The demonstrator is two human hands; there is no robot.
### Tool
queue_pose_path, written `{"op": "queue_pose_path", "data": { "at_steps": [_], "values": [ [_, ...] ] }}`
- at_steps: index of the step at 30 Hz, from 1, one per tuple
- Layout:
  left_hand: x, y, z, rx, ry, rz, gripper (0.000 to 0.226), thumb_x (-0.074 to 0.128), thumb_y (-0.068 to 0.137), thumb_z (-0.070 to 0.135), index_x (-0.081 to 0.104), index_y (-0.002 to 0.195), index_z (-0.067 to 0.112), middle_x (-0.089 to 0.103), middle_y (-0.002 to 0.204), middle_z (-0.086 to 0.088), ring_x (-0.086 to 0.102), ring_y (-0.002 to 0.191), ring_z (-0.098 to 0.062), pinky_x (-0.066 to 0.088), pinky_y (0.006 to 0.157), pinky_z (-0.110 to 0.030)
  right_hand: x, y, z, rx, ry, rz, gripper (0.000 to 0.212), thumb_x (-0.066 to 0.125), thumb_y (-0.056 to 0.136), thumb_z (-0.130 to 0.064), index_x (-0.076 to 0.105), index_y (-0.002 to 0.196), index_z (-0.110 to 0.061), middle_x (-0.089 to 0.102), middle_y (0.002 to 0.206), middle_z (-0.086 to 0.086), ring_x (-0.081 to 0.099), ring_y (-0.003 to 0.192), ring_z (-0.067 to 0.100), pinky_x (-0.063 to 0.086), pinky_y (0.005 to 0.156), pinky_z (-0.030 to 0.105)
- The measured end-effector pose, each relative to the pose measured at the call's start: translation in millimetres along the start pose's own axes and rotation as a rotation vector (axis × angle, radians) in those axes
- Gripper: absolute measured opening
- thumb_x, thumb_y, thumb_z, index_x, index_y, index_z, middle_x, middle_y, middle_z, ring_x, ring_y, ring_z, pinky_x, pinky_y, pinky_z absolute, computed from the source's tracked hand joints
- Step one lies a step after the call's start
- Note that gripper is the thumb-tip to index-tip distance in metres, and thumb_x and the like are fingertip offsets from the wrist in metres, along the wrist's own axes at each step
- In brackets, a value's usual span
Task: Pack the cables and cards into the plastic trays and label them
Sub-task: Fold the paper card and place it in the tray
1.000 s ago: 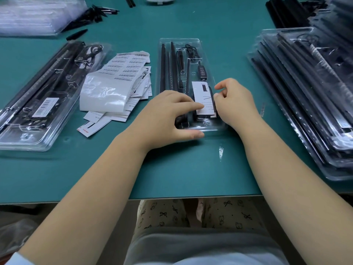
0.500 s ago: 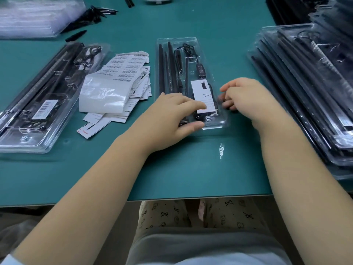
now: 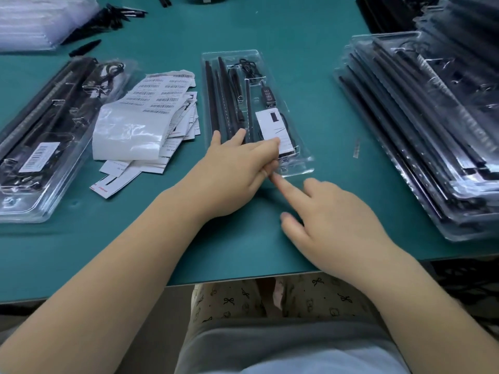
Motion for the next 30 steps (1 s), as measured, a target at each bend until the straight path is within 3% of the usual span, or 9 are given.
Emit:
{"op": "queue_pose_path", "data": {
  "at_steps": [6, 8, 11, 15, 18, 21, 24, 27, 30],
  "values": [
    [0, 0, -1, -0.012, -0.003, 0.008, 0.029, 0.026, 0.1, 0.037, 0.046, 0.114, 0.021, 0.046, 0.143, 0.009, 0.023, 0.14, -0.04, 0.011, 0.112, -0.063, 8, 17, 5, 0.021, -0.021, -0.036, 0.059, 0.02, 0.096, -0.051, 0.001, 0.15, -0.036, 0.054, 0.113, -0.003, 0.054, 0.103, 0.026, 0.029, 0.059, 0.034],
    [-1, 0, -1, -0.009, 0.001, 0.017, 0.03, 0.027, 0.101, 0.037, 0.046, 0.116, 0.02, 0.046, 0.143, 0.009, 0.024, 0.14, -0.039, 0.011, 0.112, -0.063, 9, 26, 8, 0.035, -0.016, -0.079, 0.056, 0.018, 0.096, -0.051, 0.005, 0.149, -0.038, 0.059, 0.099, 0.0, 0.053, 0.087, 0.029, 0.026, 0.052, 0.032],
    [0, 0, 0, -0.008, 0.006, 0.015, 0.036, 0.025, 0.099, 0.039, 0.046, 0.121, 0.019, 0.048, 0.141, 0.009, 0.024, 0.14, -0.038, 0.012, 0.112, -0.063, 5, 30, 8, 0.027, -0.034, -0.086, 0.054, 0.018, 0.096, -0.05, 0.009, 0.148, -0.038, 0.037, 0.067, -0.005, 0.039, 0.072, 0.027, 0.021, 0.047, 0.03],
    [-1, 0, -1, -0.005, 0.013, 0.015, 0.047, 0.019, 0.095, 0.045, 0.046, 0.124, 0.02, 0.05, 0.137, 0.01, 0.023, 0.141, -0.037, 0.012, 0.111, -0.063, 6, 33, 5, -0.004, -0.019, -0.082, 0.051, 0.018, 0.096, -0.052, 0.016, 0.144, -0.036, 0.035, 0.065, -0.007, 0.04, 0.072, 0.026, 0.022, 0.047, 0.03],
    [-1, 0, 1, 0.0, 0.042, 0.018, 0.056, 0.014, 0.09, 0.049, 0.045, 0.128, 0.02, 0.05, 0.136, 0.013, 0.026, 0.139, -0.036, 0.015, 0.11, -0.064, 3, 27, 3, -0.063, -0.058, -0.06, 0.058, 0.026, 0.096, -0.054, 0.017, 0.147, -0.028, 0.049, 0.074, -0.004, 0.049, 0.074, 0.028, 0.029, 0.05, 0.033],
    [1, 0, 0, -0.005, 0.104, 0.001, 0.056, 0.016, 0.088, 0.052, 0.048, 0.122, 0.021, 0.046, 0.142, 0.015, 0.025, 0.14, -0.035, 0.017, 0.11, -0.064, -22, -5, 5, -0.13, 0.214, 0.236, 0.044, 0.049, 0.093, -0.034, 0.055, 0.132, -0.015, 0.063, 0.077, 0.001, 0.059, 0.072, 0.019, 0.042, 0.063, 0.032],
    [1, -1, 0, 0.028, 0.161, -0.006, 0.065, 0.023, 0.083, 0.064, 0.042, 0.132, 0.026, 0.051, 0.136, 0.015, 0.029, 0.136, -0.032, 0.021, 0.109, -0.061, -31, -24, 45, 0.116, 0.503, 0.43, 0.024, 0.057, 0.084, -0.03, 0.071, 0.101, -0.021, 0.058, 0.062, -0.009, 0.049, 0.062, 0.007, 0.039, 0.062, 0.021],
    [5, -1, -1, 0.01, 0.189, -0.044, 0.077, 0.025, 0.076, 0.073, 0.027, 0.145, 0.038, 0.033, 0.15, 0.019, 0.022, 0.142, -0.032, 0.015, 0.112, -0.06, -15, -14, 75, 0.392, 0.555, 0.288, 0.018, 0.056, 0.085, -0.041, 0.067, 0.09, -0.028, 0.063, 0.065, -0.011, 0.056, 0.067, 0.004, 0.045, 0.067, 0.03],
    [8, 2, 1, -0.002, 0.273, -0.015, 0.066, 0.024, 0.089, 0.058, 0.021, 0.15, 0.034, 0.023, 0.155, 0.017, 0.021, 0.142, -0.037, 0.015, 0.113, -0.056, -2, 7, 85, 0.517, 0.737, 0.166, 0.024, 0.055, 0.087, -0.042, 0.066, 0.08, -0.021, 0.066, 0.057, -0.008, 0.055, 0.05, 0.008, 0.043, 0.052, 0.025]
  ]
}}
Point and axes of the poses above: each hand's wrist, its own y-axis towards the middle knuckle, its own x-axis out of the palm, z = x × y, the point moved 9 cm from there along y, towards the middle knuckle
